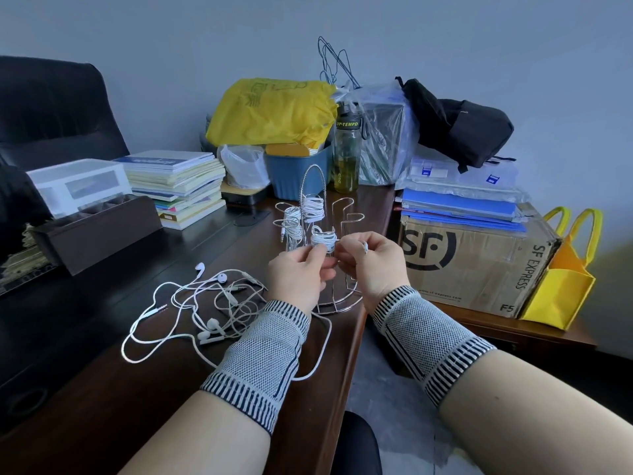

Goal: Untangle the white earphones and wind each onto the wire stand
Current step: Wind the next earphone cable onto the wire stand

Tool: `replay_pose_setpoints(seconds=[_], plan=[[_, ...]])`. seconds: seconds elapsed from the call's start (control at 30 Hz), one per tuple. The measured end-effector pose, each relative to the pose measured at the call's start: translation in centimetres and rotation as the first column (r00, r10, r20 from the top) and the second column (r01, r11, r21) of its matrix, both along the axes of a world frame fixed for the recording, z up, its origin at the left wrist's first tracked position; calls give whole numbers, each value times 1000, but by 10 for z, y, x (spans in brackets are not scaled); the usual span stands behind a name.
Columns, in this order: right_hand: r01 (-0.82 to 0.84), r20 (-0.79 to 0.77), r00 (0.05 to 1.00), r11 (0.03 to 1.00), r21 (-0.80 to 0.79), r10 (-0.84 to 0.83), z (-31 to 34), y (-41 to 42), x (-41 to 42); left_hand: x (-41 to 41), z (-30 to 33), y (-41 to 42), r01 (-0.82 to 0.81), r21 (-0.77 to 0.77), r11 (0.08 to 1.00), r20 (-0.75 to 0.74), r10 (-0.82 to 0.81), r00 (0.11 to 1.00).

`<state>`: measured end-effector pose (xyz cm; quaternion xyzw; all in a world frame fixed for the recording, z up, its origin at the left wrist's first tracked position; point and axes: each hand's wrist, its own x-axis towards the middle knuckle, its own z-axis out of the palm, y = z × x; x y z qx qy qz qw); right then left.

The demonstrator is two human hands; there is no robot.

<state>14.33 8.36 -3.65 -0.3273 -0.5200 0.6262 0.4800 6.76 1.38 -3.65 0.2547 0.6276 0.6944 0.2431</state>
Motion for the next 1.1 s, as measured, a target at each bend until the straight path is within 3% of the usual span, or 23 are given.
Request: replay_pose_setpoints(seconds=[0.43,0.7,0.77,0.87,0.97,1.03,1.1], plan=[[16,21,1000,1000,-19,-15,3,-3,4,0,-7,2,-37,68,997,15,36,999],[132,174,972,979,158,-159,28,9,27,-3,-7,3,-44,101,994,78,36,996],[124,371,887,915,385,-276,36,14,31,-4,-8,3,-47,104,994,88,37,995],[-153,579,617,641,752,-533,56,16,29,-5,-9,4,-47,93,995,81,40,996],[-460,602,447,408,789,-661,79,13,16,-7,-11,6,-55,84,995,78,49,996],[-558,621,402,358,749,-672,91,8,4,-7,-12,6,-55,76,996,74,49,996],[-604,666,375,375,703,-644,102,3,-12,-8,-13,7,-49,84,995,81,42,996]])
